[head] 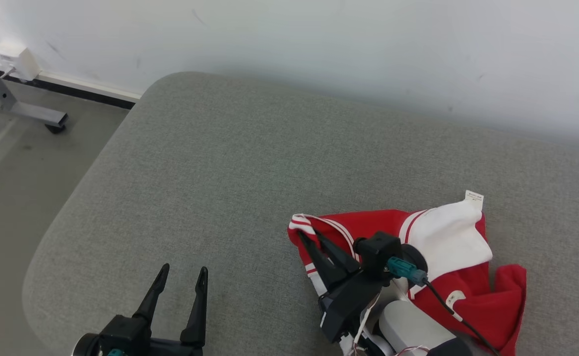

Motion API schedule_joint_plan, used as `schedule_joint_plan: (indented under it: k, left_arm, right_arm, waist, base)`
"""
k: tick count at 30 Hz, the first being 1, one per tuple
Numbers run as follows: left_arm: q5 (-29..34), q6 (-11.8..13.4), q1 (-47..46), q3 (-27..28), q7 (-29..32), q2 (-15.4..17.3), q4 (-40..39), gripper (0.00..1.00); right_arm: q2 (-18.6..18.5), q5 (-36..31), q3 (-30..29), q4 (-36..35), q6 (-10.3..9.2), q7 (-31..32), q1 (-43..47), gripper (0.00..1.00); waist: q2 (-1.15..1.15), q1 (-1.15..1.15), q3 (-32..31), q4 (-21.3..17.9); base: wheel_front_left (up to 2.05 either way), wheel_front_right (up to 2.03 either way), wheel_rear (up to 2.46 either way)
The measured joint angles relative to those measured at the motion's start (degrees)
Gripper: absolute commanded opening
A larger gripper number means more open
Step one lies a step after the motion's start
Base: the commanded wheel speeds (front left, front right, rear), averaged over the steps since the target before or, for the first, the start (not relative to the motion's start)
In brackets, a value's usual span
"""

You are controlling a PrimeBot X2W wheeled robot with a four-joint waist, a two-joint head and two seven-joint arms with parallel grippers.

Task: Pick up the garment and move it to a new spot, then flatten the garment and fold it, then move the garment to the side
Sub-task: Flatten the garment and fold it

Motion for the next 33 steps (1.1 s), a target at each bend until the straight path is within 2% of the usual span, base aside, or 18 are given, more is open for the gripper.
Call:
schedule_joint_plan:
  k: [3, 4, 5, 9, 14, 20, 27, 33]
  left_arm:
    - [-0.2, 0.0, -0.2, -0.6, 0.0, -0.1, 0.5, 1.00]
    - [-0.2, 0.0, -0.3, -0.7, 0.0, -0.2, 0.7, 1.00]
    - [-0.2, 0.0, -0.4, -0.9, 0.0, -0.3, 0.8, 1.00]
    - [-0.1, 0.0, -0.6, -0.3, 0.0, -0.4, 1.2, 1.00]
    - [0.2, 0.0, 0.0, 0.8, 0.0, -0.2, 1.3, 1.00]
    - [0.8, 0.0, 0.4, 2.5, 0.0, 0.1, 0.5, 1.00]
    - [1.4, 0.0, 2.0, 4.9, 0.0, 0.5, -0.7, 1.00]
    - [2.0, 0.0, 2.8, 6.3, 0.0, 0.6, -1.6, 1.00]
  right_arm:
    - [0.0, 3.4, 4.4, 2.5, 0.00, -0.4, -0.9, 0.00]
    - [0.0, 4.5, 5.4, 3.4, 0.00, -0.5, -1.0, 0.41]
    - [0.0, 5.3, 6.6, 4.2, 0.00, -0.6, -1.2, 1.00]
    - [0.0, 7.4, 8.9, 6.5, 0.00, -0.8, -3.2, 1.00]
    - [0.0, 6.7, 6.3, 7.2, 0.00, -1.1, -4.5, 1.00]
    - [-0.7, -0.6, -4.8, 3.3, 0.00, -1.2, -2.9, 1.00]
    - [-4.5, -7.2, -18.1, -5.7, 0.00, -1.2, 5.3, 1.00]
    - [-5.2, -10.6, -26.2, -12.4, 0.00, -1.2, 13.3, 1.00]
  waist:
    - [0.00, 0.00, 0.7, 1.2]
    - [0.00, 0.00, 0.9, 1.5]
    - [0.00, 0.00, 1.1, 1.8]
    - [0.00, 0.00, 1.3, 1.7]
    - [0.00, 0.00, 0.6, 0.0]
    - [0.00, 0.00, -0.9, -3.3]
    - [0.00, 0.00, -2.2, -7.6]
    - [0.00, 0.00, -3.0, -11.1]
  base:
    - [0.00, 0.00, 0.00]
    - [0.00, 0.00, 0.00]
    - [0.00, 0.00, 0.00]
    - [0.00, 0.00, 0.00]
    - [0.00, 0.00, 0.00]
    - [0.00, 0.00, 0.00]
    - [0.00, 0.00, 0.00]
    - [0.00, 0.00, 0.00]
